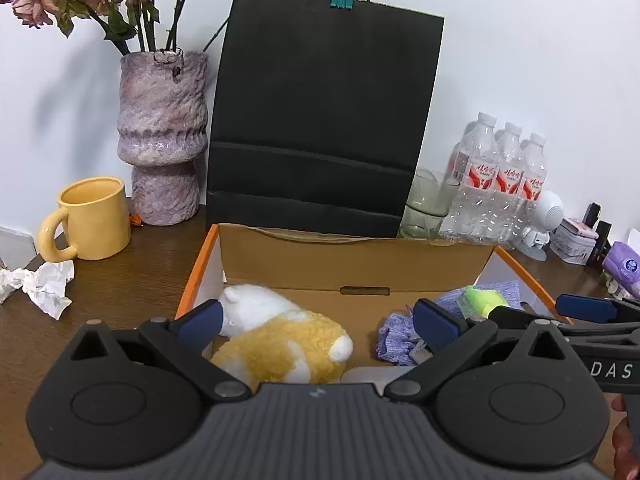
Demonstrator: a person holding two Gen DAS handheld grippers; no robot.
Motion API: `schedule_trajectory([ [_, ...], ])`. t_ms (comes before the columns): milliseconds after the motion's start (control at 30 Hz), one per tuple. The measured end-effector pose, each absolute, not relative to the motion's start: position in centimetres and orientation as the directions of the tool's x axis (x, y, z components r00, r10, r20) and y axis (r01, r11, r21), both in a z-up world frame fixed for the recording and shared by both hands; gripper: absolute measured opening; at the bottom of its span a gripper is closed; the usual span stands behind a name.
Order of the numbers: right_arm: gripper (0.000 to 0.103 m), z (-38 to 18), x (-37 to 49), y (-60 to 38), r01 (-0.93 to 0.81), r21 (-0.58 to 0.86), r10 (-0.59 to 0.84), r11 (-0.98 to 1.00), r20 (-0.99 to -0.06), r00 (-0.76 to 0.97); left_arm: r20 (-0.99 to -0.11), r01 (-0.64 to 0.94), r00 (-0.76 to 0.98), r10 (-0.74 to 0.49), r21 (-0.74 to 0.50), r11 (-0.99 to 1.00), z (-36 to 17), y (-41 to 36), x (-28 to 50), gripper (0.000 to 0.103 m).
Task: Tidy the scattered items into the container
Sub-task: 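Lower tissue pack and cream block into the box and open both grippers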
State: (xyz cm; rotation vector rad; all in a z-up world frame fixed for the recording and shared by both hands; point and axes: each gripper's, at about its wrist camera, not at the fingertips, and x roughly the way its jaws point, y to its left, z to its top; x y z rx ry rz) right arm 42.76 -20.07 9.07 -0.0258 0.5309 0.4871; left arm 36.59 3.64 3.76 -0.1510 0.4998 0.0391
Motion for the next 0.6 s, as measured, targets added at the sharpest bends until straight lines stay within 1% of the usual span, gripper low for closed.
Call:
schedule_trajectory([
  [167,0.097,9.8,40.0,-20.8,-0.439,0.095,0.43,0.893,-0.466,0.773,-0.463,-0.074,0.886,-0.002,-0.146,0.987,4.4,4.3,33.8,0.103],
  [300,0.097,9.8,36.6,-21.1,-0.448,0.08,0.429,0.891,-0.474,0.769,-0.463,-0.079,0.886,0.009,-0.131,0.988,4.4,4.9,30.8,0.103],
  [433,0.095,9.0,33.0,-21.1,-0.479,0.054,0.438,0.876,-0.5,0.747,-0.479,-0.097,0.877,0.033,-0.11,0.989,3.7,6.1,27.9,0.103],
  [533,0.093,7.6,31.0,-20.7,-0.505,0.06,0.456,0.861,-0.532,0.713,-0.49,-0.122,0.87,0.055,-0.105,0.987,2.4,7.4,25.9,0.103],
  [600,0.088,6.4,30.4,-20.2,-0.518,0.059,0.456,0.853,-0.568,0.686,-0.521,-0.123,0.852,0.054,-0.099,0.987,1.4,8.0,25.3,0.103],
])
